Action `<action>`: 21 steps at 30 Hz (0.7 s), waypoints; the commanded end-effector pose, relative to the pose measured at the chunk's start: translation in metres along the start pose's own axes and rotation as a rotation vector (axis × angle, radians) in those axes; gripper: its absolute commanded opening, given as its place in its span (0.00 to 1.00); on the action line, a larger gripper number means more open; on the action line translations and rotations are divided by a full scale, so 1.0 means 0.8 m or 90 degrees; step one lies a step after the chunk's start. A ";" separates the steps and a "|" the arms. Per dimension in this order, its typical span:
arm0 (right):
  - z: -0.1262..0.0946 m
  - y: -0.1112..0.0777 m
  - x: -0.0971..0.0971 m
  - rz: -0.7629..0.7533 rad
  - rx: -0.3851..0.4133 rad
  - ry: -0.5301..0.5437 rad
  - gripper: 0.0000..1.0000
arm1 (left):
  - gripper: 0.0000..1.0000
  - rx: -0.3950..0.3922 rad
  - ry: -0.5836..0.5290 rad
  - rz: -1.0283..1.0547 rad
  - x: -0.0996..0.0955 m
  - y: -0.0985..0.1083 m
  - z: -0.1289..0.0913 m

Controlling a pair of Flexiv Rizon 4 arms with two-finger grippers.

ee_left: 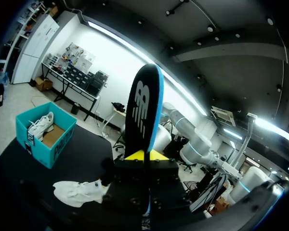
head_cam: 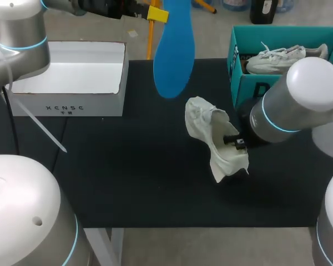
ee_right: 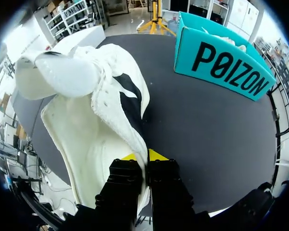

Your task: Take the shoe out of the shoebox, open the shoe tongue, remove and reinsert the insole, then place the shoe into the shoebox

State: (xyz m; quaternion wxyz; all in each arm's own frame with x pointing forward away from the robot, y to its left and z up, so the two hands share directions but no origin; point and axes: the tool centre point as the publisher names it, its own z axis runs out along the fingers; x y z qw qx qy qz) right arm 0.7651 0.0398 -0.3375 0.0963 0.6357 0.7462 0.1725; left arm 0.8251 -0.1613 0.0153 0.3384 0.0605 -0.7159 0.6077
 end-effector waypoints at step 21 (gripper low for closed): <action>0.094 -0.026 -0.003 0.123 0.046 -0.019 1.00 | 0.00 -0.002 -0.001 -0.001 0.000 0.000 0.000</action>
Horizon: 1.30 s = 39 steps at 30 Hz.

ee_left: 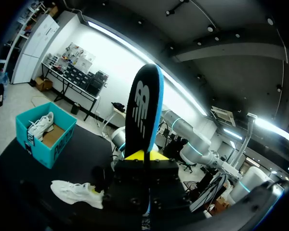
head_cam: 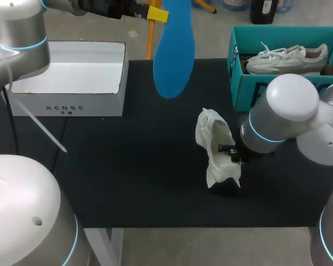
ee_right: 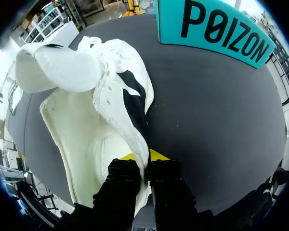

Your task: Take the shoe out of the shoebox, open the shoe tongue, remove and reinsert the insole, then place the shoe into the shoebox

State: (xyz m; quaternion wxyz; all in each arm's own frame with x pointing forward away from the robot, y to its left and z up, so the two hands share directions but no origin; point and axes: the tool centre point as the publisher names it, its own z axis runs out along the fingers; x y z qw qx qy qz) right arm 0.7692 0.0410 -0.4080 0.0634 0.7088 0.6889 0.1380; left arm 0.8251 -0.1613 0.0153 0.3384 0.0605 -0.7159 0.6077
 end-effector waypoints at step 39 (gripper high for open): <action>-0.144 0.086 -0.001 0.041 -0.013 0.441 1.00 | 0.00 -0.002 -0.001 -0.001 0.000 0.000 0.000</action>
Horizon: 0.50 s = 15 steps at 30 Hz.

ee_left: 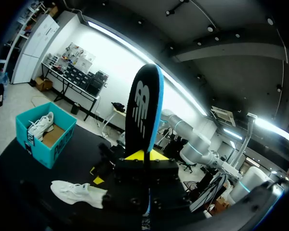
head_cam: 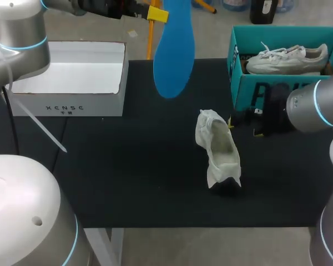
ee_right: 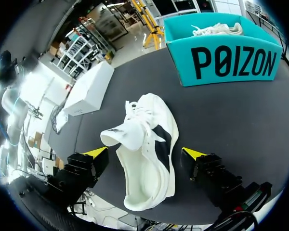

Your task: Take the shoe out of the shoebox, open the shoe tongue, remove and reinsert the insole, then place the shoe into the shoebox

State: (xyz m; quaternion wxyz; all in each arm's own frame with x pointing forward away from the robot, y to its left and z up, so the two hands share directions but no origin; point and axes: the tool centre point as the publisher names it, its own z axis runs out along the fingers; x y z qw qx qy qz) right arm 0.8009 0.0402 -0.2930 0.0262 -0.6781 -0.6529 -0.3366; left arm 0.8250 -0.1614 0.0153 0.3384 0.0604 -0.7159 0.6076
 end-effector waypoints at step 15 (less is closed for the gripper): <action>-0.070 0.043 0.024 0.214 0.238 0.446 1.00 | 0.00 -0.002 -0.001 -0.001 0.000 0.000 0.000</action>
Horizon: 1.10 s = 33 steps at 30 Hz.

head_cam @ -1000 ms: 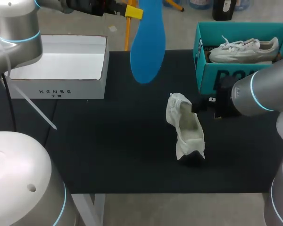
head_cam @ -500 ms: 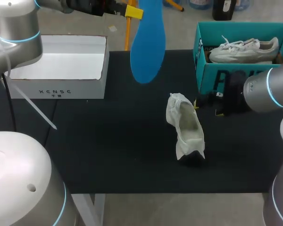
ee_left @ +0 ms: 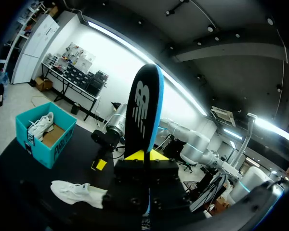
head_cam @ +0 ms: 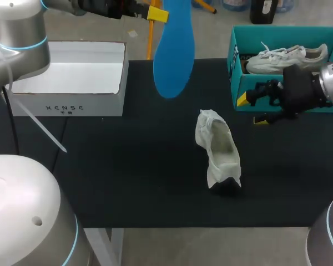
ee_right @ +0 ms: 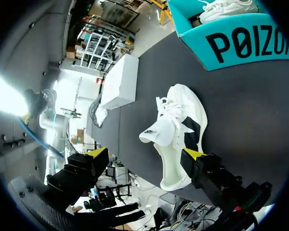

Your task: Take the shoe out of the shoebox, open the shoe tongue, remove and reinsert the insole, then place the shoe into the shoebox

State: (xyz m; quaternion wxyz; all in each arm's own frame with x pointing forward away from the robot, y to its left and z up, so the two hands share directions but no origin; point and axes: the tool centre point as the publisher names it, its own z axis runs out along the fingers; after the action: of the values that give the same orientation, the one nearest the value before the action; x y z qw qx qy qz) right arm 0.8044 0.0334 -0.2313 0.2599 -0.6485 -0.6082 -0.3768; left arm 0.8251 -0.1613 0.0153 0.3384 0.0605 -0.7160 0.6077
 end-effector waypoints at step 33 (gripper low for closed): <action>0.027 -0.028 0.140 0.196 0.147 0.330 1.00 | 0.00 -0.002 -0.001 -0.001 0.000 0.000 0.000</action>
State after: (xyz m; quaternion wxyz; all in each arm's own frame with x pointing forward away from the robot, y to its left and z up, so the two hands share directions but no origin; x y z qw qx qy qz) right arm 0.7803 0.1058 -0.1580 0.5292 -0.5831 -0.4555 -0.4152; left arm 0.8251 -0.1613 0.0153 0.3384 0.0605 -0.7160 0.6077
